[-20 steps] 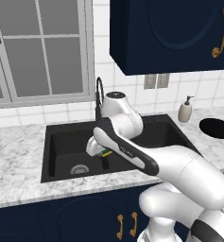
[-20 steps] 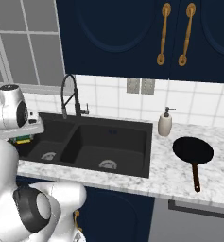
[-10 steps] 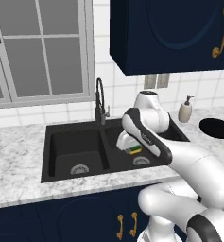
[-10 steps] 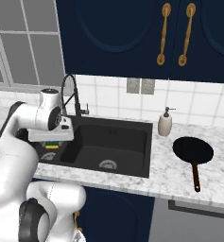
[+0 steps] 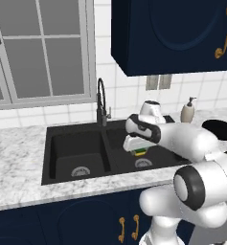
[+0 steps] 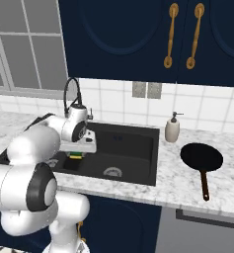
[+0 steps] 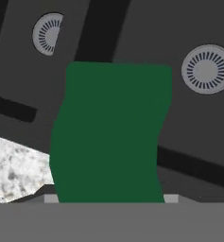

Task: Pick the pan and sponge and place them into the sink. Then turn on the water.

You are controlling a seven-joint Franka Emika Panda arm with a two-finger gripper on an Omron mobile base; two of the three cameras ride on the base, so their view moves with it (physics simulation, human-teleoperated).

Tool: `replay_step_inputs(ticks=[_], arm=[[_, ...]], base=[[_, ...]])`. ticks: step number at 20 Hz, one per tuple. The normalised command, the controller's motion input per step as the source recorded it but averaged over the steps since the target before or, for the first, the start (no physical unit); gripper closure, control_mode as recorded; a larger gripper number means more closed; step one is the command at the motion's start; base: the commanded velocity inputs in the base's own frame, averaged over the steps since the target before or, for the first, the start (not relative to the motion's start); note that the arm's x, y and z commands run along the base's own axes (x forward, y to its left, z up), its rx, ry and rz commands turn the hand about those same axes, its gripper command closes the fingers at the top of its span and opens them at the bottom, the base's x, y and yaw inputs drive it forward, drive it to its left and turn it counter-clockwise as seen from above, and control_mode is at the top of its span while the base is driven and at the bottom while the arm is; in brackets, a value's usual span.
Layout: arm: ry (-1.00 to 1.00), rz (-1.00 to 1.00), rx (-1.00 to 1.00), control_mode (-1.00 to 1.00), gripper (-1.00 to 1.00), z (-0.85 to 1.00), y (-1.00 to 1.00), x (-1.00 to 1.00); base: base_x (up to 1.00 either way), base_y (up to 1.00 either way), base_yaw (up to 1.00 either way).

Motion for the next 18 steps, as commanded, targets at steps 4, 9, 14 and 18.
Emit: replay_step_inputs(ticks=[4,9,14,18], arm=[[0.02,-0.09,-0.05,-1.00,1.00,-0.82,-0.14,0.84],[0.03,-0.06,-0.02,-1.00,1.00,-0.61,-0.22,0.69],[0.06,0.00,0.00,-1.00,1.00,-0.32,-0.13,0.35],[0.04,0.00,0.00,-1.00,1.00,-0.34,-0.04,0.29]], base=[[0.00,0.00,0.00],[0.00,0.00,0.00],[0.00,0.00,0.00],[0.00,0.00,0.00]])
